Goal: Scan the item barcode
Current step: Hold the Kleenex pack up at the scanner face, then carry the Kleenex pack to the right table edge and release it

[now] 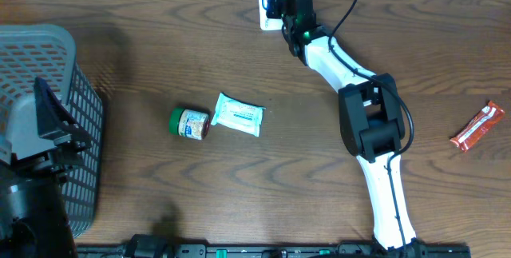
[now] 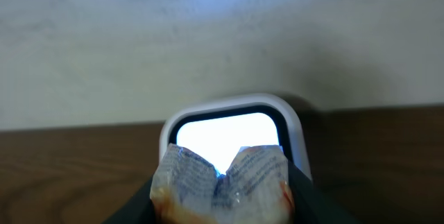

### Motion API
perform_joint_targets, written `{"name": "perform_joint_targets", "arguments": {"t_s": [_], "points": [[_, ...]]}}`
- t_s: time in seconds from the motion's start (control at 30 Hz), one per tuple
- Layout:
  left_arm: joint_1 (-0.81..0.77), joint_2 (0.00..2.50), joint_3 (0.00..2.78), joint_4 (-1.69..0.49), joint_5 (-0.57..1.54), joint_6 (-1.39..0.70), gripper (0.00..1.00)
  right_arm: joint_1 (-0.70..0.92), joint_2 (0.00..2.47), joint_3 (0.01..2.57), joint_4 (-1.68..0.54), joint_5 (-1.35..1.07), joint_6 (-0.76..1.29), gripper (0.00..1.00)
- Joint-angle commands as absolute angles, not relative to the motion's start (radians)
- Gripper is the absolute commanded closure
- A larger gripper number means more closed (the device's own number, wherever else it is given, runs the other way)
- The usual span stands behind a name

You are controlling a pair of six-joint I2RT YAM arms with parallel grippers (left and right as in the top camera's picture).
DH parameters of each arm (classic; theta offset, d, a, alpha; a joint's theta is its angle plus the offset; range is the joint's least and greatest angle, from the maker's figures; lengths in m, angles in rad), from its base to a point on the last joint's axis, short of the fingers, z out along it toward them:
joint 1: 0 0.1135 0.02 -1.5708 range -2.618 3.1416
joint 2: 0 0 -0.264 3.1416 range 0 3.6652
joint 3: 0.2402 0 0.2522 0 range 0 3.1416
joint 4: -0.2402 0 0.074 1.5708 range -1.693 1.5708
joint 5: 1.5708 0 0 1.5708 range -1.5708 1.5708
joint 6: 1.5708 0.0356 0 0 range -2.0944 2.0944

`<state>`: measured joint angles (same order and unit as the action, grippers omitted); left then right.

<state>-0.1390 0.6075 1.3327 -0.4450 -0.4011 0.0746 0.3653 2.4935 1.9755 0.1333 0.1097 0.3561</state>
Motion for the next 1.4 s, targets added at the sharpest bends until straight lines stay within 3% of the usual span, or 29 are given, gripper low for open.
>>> {"name": "perform_joint_targets", "arguments": {"t_s": [0.0, 0.17, 0.33, 0.5, 0.67, 0.93, 1.0, 1.1, 1.2, 1.37], "points": [[-0.134, 0.603, 1.332, -0.44, -0.4, 0.065, 0.16, 0.339, 2.357, 1.982, 0.074, 0.122, 0.364, 0.75], [-0.134, 0.603, 1.332, -0.431, -0.4, 0.066, 0.16, 0.28, 2.163, 1.982, -0.251, 0.157, 0.338, 0.77], [-0.134, 0.602, 1.332, -0.428, -0.4, 0.065, 0.16, 0.171, 2.021, 1.982, -0.723, 0.484, 0.336, 0.82], [-0.134, 0.581, 1.332, -0.42, -0.4, 0.065, 0.15, -0.001, 2.032, 1.97, -0.994, 0.683, 0.336, 0.82], [-0.134, 0.56, 1.332, -0.41, -0.4, 0.065, 0.16, -0.197, 2.078, 1.842, -0.982, 0.632, 0.391, 0.74], [-0.134, 0.556, 1.333, -0.398, -0.4, 0.065, 0.16, -0.439, 2.117, 1.608, -0.834, 0.453, 0.454, 0.82], [-0.134, 0.556, 1.333, -0.398, -0.4, 0.065, 0.15, -0.485, 2.117, 1.6, -0.83, 0.387, 0.456, 0.69], [-0.134, 0.556, 1.333, -0.397, -0.4, 0.065, 0.16, -0.533, 2.113, 1.606, -0.839, 0.291, 0.451, 0.27], [-0.134, 0.556, 1.333, -0.395, -0.4, 0.065, 0.16, -0.554, 2.088, 1.626, -0.89, 0.168, 0.407, 0.01], [-0.134, 0.556, 1.333, -0.395, -0.4, 0.066, 0.15, -0.514, 2.001, 1.721, -1.0, 0.083, 0.399, 0.01]]}}
